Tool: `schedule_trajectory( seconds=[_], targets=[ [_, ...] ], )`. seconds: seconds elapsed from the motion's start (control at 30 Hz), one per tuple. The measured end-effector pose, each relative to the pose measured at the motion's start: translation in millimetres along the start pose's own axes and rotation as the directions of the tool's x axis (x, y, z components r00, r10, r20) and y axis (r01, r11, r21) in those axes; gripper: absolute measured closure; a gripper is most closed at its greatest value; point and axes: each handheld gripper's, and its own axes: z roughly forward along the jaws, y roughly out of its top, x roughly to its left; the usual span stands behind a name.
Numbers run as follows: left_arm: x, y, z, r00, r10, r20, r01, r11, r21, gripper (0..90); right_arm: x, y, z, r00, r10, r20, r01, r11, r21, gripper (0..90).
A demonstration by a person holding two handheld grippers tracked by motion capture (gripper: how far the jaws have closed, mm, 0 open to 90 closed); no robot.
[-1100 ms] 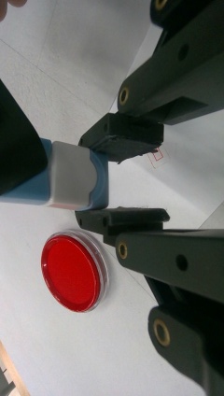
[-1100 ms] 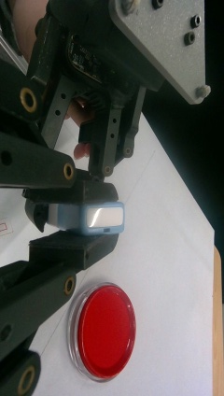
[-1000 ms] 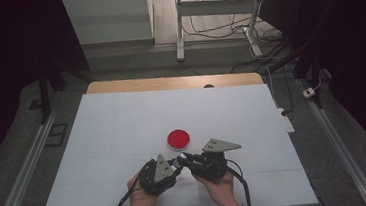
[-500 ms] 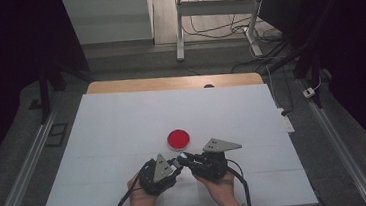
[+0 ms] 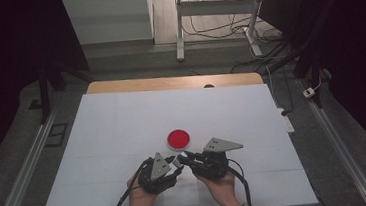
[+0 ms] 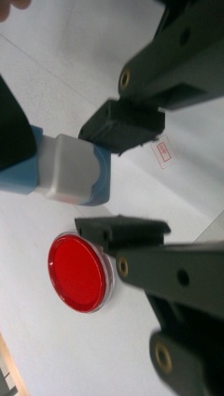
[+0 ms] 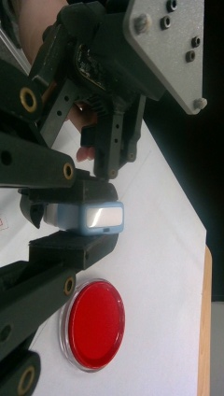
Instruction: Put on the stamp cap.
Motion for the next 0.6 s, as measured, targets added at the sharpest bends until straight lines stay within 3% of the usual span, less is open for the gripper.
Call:
schedule_trajectory(
  seconds=[0.13,0.4,0.6],
  targets=[
    [4.0,0.0,-1.1,0.9993,-0.038,0.003,0.038,0.9993,0.001,38.5,-1.7,1.4,-1.5,1.0,-0.004,0.007,0.004,1.0,-0.009,75.5],
    [12.6,-1.3,-7.8,0.9957,-0.076,0.054,0.075,0.997,0.019,24.8,-5.8,2.6,-4.7,0.9998,-0.009,0.02,0.009,1.0,-0.016,75.5],
    [22.7,-6.9,-25.8,0.9935,-0.091,0.069,0.09,0.9958,0.019,22.1,-9.9,3.5,-7.5,0.9993,-0.015,0.034,0.015,1.0,-0.02,75.5]
  ],
)
